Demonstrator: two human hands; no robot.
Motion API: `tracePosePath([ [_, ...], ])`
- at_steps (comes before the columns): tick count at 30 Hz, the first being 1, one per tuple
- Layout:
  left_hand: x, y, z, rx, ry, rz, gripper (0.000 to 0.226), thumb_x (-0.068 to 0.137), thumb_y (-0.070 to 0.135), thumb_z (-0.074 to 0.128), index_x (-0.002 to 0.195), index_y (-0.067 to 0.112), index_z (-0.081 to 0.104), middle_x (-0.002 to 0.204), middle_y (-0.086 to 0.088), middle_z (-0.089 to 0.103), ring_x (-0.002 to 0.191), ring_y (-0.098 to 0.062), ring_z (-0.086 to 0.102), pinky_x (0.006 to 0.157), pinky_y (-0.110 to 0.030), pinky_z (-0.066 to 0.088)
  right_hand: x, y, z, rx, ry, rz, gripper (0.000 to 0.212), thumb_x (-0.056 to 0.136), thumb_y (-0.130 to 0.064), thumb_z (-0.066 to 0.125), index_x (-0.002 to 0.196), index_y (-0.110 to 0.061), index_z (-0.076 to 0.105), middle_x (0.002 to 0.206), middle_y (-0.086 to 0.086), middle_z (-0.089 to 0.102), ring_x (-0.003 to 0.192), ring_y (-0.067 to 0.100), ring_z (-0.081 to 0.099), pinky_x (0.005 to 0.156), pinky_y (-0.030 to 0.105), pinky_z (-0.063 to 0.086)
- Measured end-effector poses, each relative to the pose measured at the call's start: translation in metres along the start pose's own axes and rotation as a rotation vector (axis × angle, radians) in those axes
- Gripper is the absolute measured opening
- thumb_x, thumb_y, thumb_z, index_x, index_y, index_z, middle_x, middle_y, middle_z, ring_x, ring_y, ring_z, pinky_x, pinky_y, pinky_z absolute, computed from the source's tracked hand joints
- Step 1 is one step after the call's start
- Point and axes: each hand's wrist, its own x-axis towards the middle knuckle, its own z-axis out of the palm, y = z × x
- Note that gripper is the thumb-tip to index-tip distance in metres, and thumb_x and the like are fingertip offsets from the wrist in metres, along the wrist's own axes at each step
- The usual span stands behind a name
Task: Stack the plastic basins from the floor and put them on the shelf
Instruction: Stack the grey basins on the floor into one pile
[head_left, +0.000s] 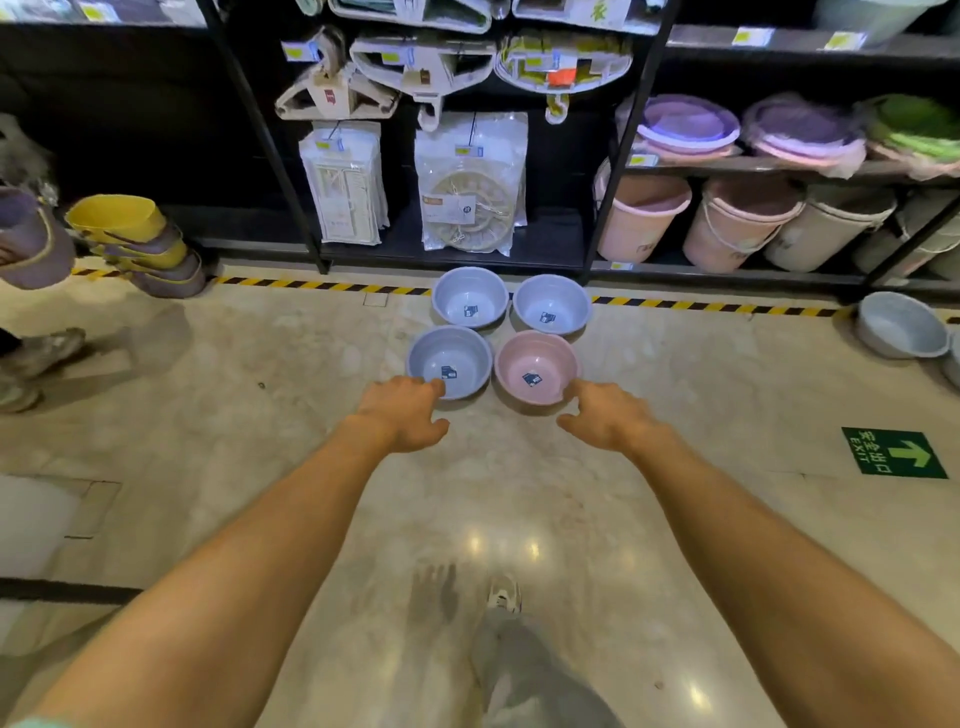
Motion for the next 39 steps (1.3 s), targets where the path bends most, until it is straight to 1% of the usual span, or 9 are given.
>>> tracePosePath([
  [8, 0.130, -0.022, -0.062, -0.027, -0.034, -0.027, 0.061, 0.093, 0.052, 0.053, 0.147, 0.024, 0.042, 0.137, -0.009, 0.058, 0.121, -0.032, 0.058, 0.097, -0.044, 0.049, 0.133, 0.009, -0.070, 0.018, -0.033, -0.010, 0.053, 0.093, -0.049, 0.060, 0.139, -0.026, 0.048, 0.137, 0.008, 0.059, 0.119, 0.033, 0.058, 0.089, 0.042, 0.046],
  [12, 0.187, -0.041, -0.081, -0.032, -0.045, -0.024, 0.058, 0.094, 0.052, 0.053, 0.144, 0.023, 0.044, 0.134, -0.007, 0.060, 0.117, -0.030, 0.059, 0.091, -0.041, 0.049, 0.194, 0.007, -0.094, 0.041, -0.027, -0.010, 0.053, 0.094, -0.047, 0.059, 0.141, -0.028, 0.048, 0.139, 0.004, 0.058, 0.120, 0.030, 0.057, 0.084, 0.039, 0.041],
  [19, 0.303, -0.088, -0.102, -0.039, -0.059, 0.023, 0.057, 0.093, 0.054, 0.052, 0.142, 0.025, 0.046, 0.132, -0.003, 0.061, 0.116, -0.028, 0.059, 0.087, -0.040, 0.046, 0.304, -0.022, -0.119, 0.060, -0.016, 0.015, 0.054, 0.093, -0.053, 0.058, 0.141, -0.028, 0.049, 0.138, 0.005, 0.058, 0.123, 0.031, 0.056, 0.083, 0.039, 0.038],
  [24, 0.395, -0.135, -0.102, -0.094, -0.063, 0.053, 0.055, 0.092, 0.055, 0.053, 0.138, 0.026, 0.047, 0.128, -0.002, 0.063, 0.114, -0.028, 0.060, 0.083, -0.038, 0.046, 0.389, -0.052, -0.132, 0.113, -0.006, 0.034, 0.051, 0.094, -0.047, 0.057, 0.139, -0.026, 0.049, 0.135, 0.005, 0.060, 0.119, 0.032, 0.057, 0.079, 0.037, 0.037],
  [28, 0.460, -0.174, -0.079, -0.157, -0.039, 0.000, 0.051, 0.090, 0.056, 0.052, 0.131, 0.027, 0.050, 0.120, -0.002, 0.067, 0.106, -0.027, 0.063, 0.079, -0.037, 0.047, 0.458, -0.064, -0.130, 0.117, 0.001, 0.024, 0.042, 0.095, -0.046, 0.057, 0.129, -0.023, 0.054, 0.124, 0.007, 0.065, 0.110, 0.032, 0.060, 0.074, 0.037, 0.039],
  [31, 0.504, -0.196, -0.045, -0.243, -0.075, -0.049, 0.053, 0.091, 0.058, 0.053, 0.134, 0.028, 0.051, 0.124, -0.002, 0.066, 0.105, -0.027, 0.063, 0.085, -0.037, 0.054, 0.506, -0.065, -0.104, 0.122, -0.007, 0.023, 0.041, 0.094, -0.049, 0.054, 0.125, -0.022, 0.056, 0.124, 0.006, 0.066, 0.111, 0.032, 0.061, 0.079, 0.040, 0.044],
  [34, 0.547, -0.220, 0.011, -0.272, -0.074, -0.114, 0.054, 0.091, 0.060, 0.054, 0.135, 0.029, 0.051, 0.126, -0.001, 0.067, 0.103, -0.026, 0.065, 0.078, -0.036, 0.050, 0.558, -0.061, -0.053, 0.145, -0.073, 0.033, 0.042, 0.097, -0.048, 0.053, 0.131, -0.024, 0.053, 0.132, 0.004, 0.063, 0.118, 0.030, 0.058, 0.093, 0.043, 0.047],
  [37, 0.586, -0.240, 0.086, -0.283, -0.078, -0.159, 0.053, 0.089, 0.061, 0.054, 0.132, 0.028, 0.052, 0.122, -0.002, 0.069, 0.098, -0.025, 0.065, 0.076, -0.035, 0.049, 0.612, -0.050, 0.013, 0.158, -0.113, 0.034, 0.046, 0.099, -0.047, 0.051, 0.139, -0.025, 0.050, 0.135, 0.004, 0.062, 0.119, 0.029, 0.059, 0.097, 0.044, 0.046],
  [39, 0.615, -0.252, 0.144, -0.295, -0.086, -0.205, 0.052, 0.090, 0.059, 0.054, 0.131, 0.027, 0.052, 0.123, -0.001, 0.068, 0.102, -0.027, 0.065, 0.078, -0.036, 0.048, 0.654, -0.042, 0.058, 0.150, -0.123, 0.032, 0.045, 0.099, -0.048, 0.051, 0.139, -0.026, 0.050, 0.134, 0.005, 0.063, 0.120, 0.031, 0.059, 0.099, 0.048, 0.045],
])
